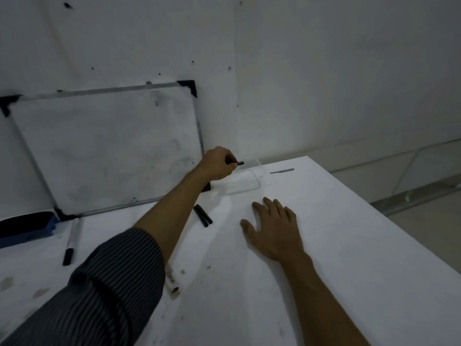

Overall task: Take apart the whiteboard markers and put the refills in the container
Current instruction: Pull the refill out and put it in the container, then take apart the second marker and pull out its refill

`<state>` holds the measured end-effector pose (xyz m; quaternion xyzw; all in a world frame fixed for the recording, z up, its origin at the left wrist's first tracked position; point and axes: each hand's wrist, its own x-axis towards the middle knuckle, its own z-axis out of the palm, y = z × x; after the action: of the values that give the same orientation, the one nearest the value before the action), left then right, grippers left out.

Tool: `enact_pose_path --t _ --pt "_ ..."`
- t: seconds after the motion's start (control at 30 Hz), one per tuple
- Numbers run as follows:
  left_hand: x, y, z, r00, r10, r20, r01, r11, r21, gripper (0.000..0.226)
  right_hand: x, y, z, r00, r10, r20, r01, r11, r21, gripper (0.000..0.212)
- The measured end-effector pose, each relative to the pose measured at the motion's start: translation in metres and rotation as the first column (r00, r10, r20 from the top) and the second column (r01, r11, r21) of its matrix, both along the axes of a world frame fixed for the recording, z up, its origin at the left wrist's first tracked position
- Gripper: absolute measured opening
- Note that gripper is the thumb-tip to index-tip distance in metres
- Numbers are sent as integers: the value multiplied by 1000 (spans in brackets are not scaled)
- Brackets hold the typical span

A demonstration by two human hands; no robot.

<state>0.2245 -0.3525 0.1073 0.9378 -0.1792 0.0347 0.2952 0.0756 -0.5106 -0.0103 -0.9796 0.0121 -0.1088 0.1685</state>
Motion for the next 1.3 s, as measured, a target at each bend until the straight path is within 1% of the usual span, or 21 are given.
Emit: enact_pose_path --t 0.1,0.27,0.33,0.43,0.53,0.6,0.7,0.8,0.87,0.97,1.03,1.1,1.13,1.2,1.23,1.27,1.3 --pt "28 -16 -6 995 18 -95 -4 989 149 25 1 -1 -1 1000 3 14 -3 1000 16 75" --pt "44 -28 -22 989 16 -144 22 966 256 30 3 -1 -3 1000 8 20 -9 1000 23 74" --pt "41 -27 -24 992 2 -123 32 962 272 33 4 -2 -3 1000 12 18 -13 1000 26 74" --pt "24 -20 -16 997 -44 -57 57 963 263 32 4 -3 -1 1000 17 5 -17 999 42 74" --pt "-10 -2 0 996 -88 33 79 977 199 30 2 -4 4 1000 22 -2 -22 998 56 72" --pt "-42 15 8 992 -99 84 86 986 139 29 -1 -4 9 1000 18 9 -19 996 87 66" --pt "-96 51 11 989 -108 103 99 991 93 27 -7 -4 19 999 18 45 -25 985 169 45" --pt "-147 102 0 988 -104 111 91 989 115 28 -21 -1 24 998 41 38 -49 976 214 27" --pt "-177 140 -12 989 -86 118 71 989 132 29 -35 5 23 998 56 40 -65 959 275 19" --pt "-209 187 -35 992 -49 115 39 996 82 26 -57 33 25 994 106 29 -109 923 368 22" --pt "-220 206 -53 992 -50 115 45 998 47 26 -73 62 29 984 179 -1 -166 913 374 25" --pt "-228 214 -72 988 -40 148 40 999 6 29 -86 92 32 971 239 -22 -213 901 378 33" --pt "-232 214 -80 985 -22 169 27 999 -27 31 -91 106 34 968 251 -29 -223 902 371 41" --pt "-240 211 -95 979 44 200 -23 994 -108 34 -99 130 35 966 255 -39 -233 927 294 61" --pt "-243 210 -102 972 67 226 -40 992 -123 35 -102 141 34 967 251 -42 -235 945 227 65" --pt "-245 211 -108 964 69 258 -41 993 -110 38 -104 149 33 970 242 -36 -233 958 165 63" --pt "-245 212 -113 955 59 291 -36 996 -85 42 -105 155 30 973 228 -22 -223 966 128 56"
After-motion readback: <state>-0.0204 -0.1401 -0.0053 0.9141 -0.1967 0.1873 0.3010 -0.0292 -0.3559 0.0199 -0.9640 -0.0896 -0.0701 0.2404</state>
